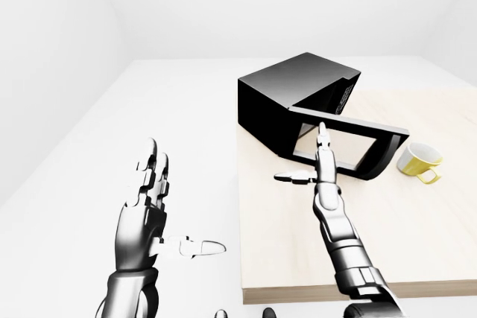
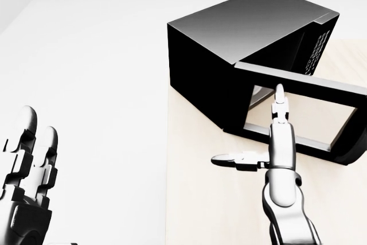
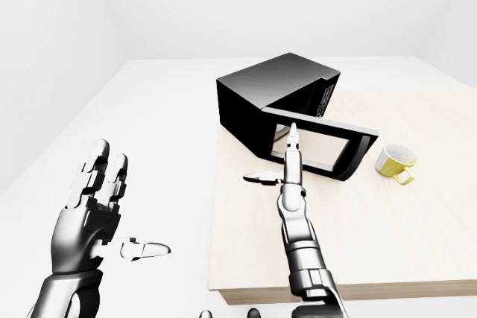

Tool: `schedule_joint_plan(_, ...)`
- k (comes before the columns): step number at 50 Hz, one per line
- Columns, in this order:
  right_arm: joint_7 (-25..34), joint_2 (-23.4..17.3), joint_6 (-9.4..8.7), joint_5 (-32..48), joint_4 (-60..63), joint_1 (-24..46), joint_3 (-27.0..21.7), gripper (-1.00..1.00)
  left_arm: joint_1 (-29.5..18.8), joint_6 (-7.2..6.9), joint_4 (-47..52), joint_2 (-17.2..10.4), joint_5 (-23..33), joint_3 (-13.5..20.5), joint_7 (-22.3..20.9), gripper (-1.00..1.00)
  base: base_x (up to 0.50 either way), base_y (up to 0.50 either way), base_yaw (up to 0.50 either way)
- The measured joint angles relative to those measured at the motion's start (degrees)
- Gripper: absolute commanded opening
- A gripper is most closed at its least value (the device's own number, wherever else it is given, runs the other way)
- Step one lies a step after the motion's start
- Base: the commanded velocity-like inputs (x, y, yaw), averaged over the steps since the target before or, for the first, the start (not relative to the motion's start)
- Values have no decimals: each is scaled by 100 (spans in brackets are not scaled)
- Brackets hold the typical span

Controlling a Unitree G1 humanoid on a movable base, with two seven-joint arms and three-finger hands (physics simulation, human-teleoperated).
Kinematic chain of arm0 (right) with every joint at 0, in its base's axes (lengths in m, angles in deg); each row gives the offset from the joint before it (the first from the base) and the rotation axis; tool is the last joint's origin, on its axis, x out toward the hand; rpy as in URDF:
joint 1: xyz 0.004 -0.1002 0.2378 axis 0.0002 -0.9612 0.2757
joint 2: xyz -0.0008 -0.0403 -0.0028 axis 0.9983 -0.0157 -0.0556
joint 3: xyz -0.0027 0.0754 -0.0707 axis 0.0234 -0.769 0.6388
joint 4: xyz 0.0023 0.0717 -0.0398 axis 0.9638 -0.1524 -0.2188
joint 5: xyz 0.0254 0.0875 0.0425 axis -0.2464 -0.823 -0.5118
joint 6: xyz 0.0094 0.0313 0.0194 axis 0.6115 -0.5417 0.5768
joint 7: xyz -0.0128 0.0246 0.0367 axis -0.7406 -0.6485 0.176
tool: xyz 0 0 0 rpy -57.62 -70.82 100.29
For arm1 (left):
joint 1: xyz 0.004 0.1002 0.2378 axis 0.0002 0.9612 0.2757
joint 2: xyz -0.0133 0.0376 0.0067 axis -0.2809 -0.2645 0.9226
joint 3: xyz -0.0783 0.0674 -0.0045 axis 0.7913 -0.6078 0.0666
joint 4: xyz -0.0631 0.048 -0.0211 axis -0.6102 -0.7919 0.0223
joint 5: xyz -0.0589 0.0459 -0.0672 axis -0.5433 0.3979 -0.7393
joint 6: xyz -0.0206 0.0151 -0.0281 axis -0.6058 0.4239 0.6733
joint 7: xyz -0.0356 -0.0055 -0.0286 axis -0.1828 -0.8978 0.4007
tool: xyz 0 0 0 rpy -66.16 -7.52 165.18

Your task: Close the microwave.

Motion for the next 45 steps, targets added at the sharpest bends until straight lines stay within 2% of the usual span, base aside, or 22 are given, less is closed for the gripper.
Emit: schedule_joint_plan(45, -393, -378, 0, -460, -4159, 3048, -131, 100, 61, 0, 69, -20, 0, -57, 19, 100, 0, 0, 0)
